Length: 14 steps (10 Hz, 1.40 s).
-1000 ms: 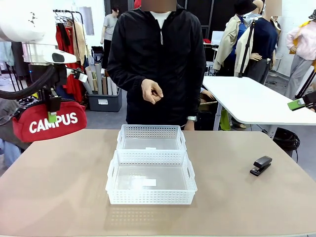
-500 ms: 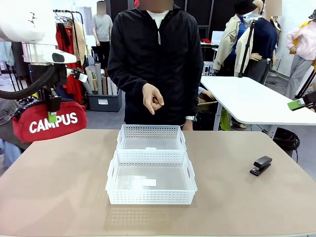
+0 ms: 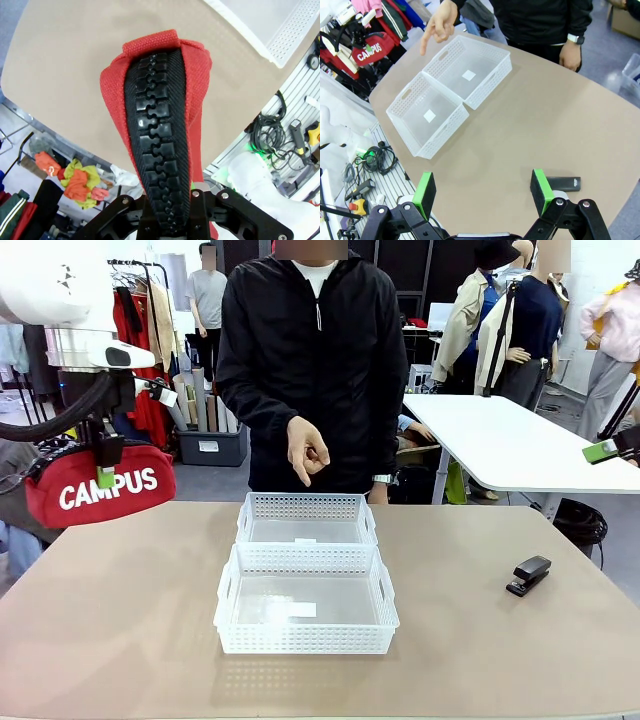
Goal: Distribute items into two baskets.
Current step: Move the picked Pencil pouch towards the Organizing basket indicated by the person, stopping as directed.
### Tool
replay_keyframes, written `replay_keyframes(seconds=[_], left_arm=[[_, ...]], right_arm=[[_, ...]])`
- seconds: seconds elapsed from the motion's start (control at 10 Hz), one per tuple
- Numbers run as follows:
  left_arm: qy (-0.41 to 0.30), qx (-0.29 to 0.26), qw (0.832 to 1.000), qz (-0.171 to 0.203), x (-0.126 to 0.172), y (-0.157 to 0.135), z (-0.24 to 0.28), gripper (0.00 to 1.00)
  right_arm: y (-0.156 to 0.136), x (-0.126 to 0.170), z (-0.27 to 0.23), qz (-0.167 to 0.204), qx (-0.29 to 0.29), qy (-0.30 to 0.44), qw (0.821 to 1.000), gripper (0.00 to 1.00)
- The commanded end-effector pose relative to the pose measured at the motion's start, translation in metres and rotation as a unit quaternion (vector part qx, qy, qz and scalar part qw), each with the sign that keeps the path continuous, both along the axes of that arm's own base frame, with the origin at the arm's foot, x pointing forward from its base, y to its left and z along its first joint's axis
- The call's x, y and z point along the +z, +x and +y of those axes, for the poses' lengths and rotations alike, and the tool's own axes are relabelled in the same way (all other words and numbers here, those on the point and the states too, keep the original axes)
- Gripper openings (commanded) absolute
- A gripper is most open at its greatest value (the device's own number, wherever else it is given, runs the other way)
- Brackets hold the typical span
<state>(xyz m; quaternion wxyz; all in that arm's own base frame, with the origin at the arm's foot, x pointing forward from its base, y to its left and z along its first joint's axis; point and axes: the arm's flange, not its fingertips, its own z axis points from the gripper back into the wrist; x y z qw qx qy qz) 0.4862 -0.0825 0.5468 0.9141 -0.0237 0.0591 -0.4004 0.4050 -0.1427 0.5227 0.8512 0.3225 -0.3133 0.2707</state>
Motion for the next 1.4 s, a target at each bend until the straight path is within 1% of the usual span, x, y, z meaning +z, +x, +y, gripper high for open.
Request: replay_keyframes(seconds=[0.0,0.7,0.8,1.1,1.2,1.3], left_arm=[[0.001,0.006,1.000,0.001,0.003,-0.002,-0.001,0.00],[0.000,0.000,1.000,0.000,0.000,0.000,0.000,0.00],[-0.013,0.007,1.000,-0.007,0.001,0.005,-0.003,0.00],[-0.023,0.003,1.000,-0.012,0.001,0.009,-0.008,0.00],[-0.034,0.001,0.999,-0.020,-0.002,0.015,-0.015,0.00],[-0.038,-0.015,0.999,-0.025,-0.004,0.025,-0.026,0.00]], right_arm=[[0.001,0.002,0.001,-0.004,0.001,0.001,1.000,1.00],[0.001,0.002,0.001,-0.004,0.001,0.001,1.000,1.00],[0.001,0.002,0.001,-0.004,0.001,0.001,1.000,1.00],[0.001,0.002,0.001,-0.004,0.001,0.001,1.000,1.00],[0.001,0.002,0.001,-0.004,0.001,0.001,1.000,1.00],[0.001,0.002,0.001,-0.004,0.001,0.001,1.000,1.00]])
